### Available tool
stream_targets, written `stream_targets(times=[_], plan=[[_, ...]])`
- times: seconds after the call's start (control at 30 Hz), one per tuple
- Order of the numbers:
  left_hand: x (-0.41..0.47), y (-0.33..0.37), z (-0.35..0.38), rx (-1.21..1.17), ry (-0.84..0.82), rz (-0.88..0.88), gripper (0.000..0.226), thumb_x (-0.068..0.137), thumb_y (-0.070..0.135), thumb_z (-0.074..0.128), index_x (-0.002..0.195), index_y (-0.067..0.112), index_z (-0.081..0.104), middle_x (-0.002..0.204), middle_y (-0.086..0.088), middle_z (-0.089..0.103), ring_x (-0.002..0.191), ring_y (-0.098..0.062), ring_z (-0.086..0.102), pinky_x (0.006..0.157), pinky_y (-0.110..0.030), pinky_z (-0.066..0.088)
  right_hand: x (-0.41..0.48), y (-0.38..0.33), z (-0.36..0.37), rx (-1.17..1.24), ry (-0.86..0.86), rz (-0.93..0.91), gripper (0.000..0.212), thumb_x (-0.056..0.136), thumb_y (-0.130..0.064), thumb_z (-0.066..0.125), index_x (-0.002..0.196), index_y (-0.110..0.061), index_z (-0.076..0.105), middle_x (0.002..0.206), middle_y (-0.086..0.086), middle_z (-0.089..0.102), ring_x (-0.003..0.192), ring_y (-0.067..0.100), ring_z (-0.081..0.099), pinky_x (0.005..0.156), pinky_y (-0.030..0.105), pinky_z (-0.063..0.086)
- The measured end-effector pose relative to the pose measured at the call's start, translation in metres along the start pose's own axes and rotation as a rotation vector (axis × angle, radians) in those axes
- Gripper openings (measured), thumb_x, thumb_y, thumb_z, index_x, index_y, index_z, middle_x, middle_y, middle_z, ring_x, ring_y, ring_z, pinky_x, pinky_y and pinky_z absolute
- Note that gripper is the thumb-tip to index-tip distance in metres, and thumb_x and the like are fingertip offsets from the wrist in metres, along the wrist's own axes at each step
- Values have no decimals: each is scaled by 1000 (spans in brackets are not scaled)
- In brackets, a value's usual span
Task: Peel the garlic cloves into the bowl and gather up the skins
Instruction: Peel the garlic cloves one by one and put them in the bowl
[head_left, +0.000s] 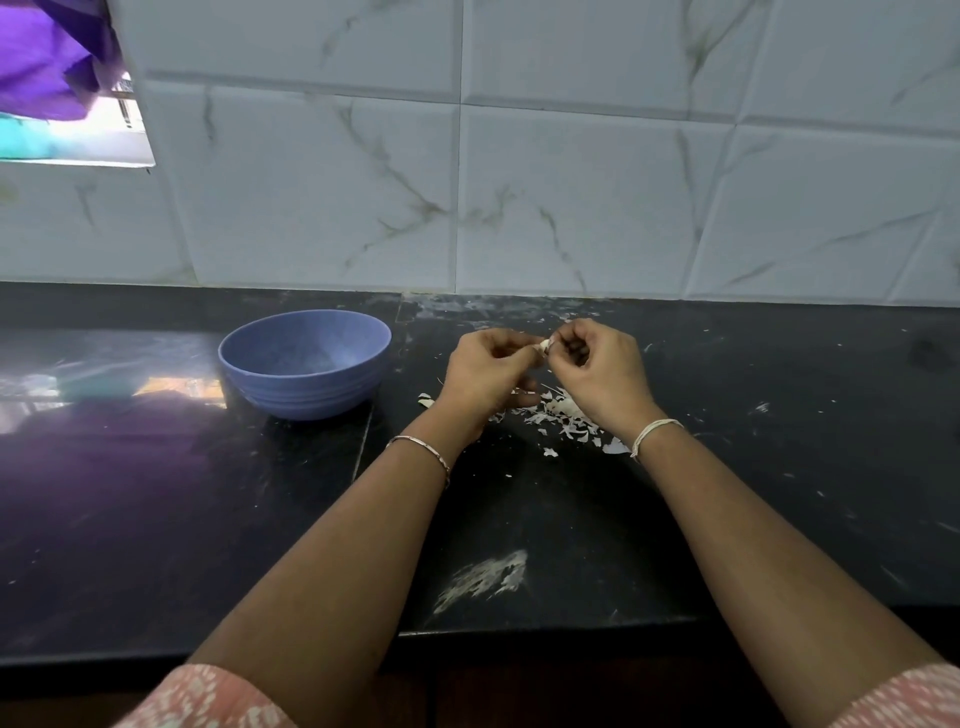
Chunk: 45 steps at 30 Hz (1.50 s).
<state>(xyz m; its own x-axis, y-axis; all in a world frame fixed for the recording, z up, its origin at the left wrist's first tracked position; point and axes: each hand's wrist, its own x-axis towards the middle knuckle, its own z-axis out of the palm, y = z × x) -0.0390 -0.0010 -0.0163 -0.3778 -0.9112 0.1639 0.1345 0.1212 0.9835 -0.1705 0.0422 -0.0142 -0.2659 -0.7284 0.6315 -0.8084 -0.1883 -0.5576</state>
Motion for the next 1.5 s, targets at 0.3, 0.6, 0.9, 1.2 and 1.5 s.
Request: stream_targets(times=[0.3,0.6,0.9,1.2,1.5], plan=[[-1,0,3,165,47,61,12,88,7,65,96,3,73,83,-7,69,58,-13,62,66,-37,60,1,2,0,-112,1,-111,3,82,-12,64,79,-12,65,72,-4,60,66,14,54,62,26,40],[-3,5,2,79,132,30,13,84,8,64,78,-2,70,69,-10,68,47,-14,56,58,-32,58,0,5,-6,-267,-29,-246,4,85,-13,62,81,-11,61,76,-1,58,72,18,51,66,32,42],[0,4,-7,-223,-29,-146,20,93,8,64,107,-6,65,86,-9,71,56,-10,59,56,-26,59,3,15,-20,-242,-46,-74,22,94,-32,60,92,-15,73,98,-3,54,87,16,57,78,31,47],[0,2,-6,-195,-78,-144,9,95,5,59,101,6,66,84,-6,69,59,-13,61,58,-29,60,3,8,-16,30,-22,-23,14,84,-7,70,86,-20,64,81,-10,66,75,9,64,73,28,55],[-1,2,-6,-156,-136,-145,8,93,8,64,98,4,68,82,-2,68,59,-9,62,57,-28,60,3,7,-9,-32,-61,-147,13,83,-10,71,91,-20,74,84,-5,69,75,10,63,70,27,54]])
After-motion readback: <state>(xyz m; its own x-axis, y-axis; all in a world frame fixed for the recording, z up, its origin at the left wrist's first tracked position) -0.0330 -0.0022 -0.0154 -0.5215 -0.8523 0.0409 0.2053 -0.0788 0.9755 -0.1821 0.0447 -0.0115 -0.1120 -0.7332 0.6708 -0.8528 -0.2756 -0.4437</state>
